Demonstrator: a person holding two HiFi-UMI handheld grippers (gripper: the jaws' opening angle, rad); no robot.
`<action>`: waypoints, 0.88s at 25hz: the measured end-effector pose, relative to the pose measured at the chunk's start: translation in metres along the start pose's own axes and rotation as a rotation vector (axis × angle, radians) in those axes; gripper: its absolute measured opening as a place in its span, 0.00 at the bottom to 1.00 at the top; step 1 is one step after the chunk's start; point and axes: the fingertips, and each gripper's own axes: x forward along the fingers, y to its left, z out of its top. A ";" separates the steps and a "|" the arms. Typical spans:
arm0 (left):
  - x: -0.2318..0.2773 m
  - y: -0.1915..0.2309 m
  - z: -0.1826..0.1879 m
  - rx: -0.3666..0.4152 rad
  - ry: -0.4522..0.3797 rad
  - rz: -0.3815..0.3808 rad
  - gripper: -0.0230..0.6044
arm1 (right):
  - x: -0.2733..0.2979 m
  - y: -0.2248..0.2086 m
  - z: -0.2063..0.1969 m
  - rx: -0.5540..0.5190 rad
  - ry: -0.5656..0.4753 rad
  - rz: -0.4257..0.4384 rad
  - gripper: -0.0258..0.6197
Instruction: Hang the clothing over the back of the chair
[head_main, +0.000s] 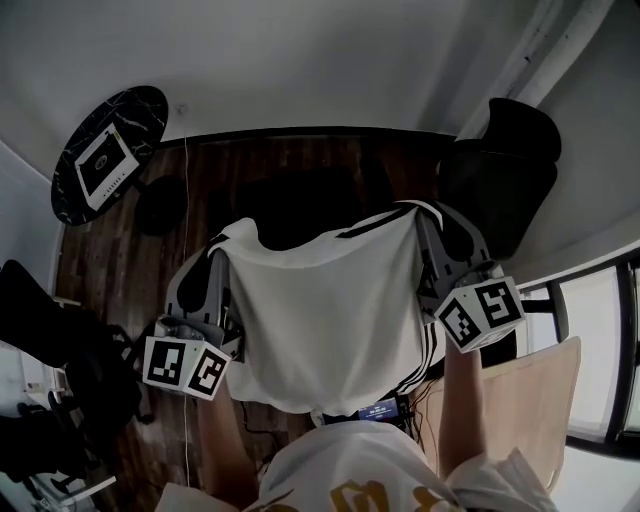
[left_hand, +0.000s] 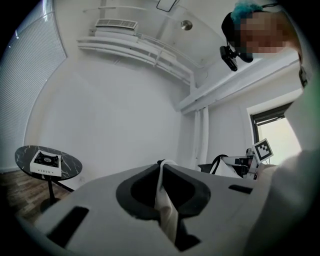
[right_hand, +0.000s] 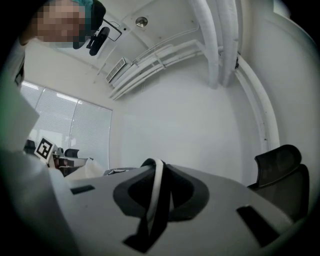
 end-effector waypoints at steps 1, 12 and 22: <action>0.004 0.002 -0.005 -0.002 0.016 0.002 0.10 | 0.004 -0.002 -0.005 0.003 0.012 0.005 0.09; 0.040 0.006 -0.077 0.033 0.178 0.000 0.10 | 0.034 -0.011 -0.077 0.037 0.160 0.088 0.09; 0.057 -0.001 -0.143 0.084 0.351 -0.062 0.10 | 0.045 -0.004 -0.138 0.020 0.296 0.174 0.09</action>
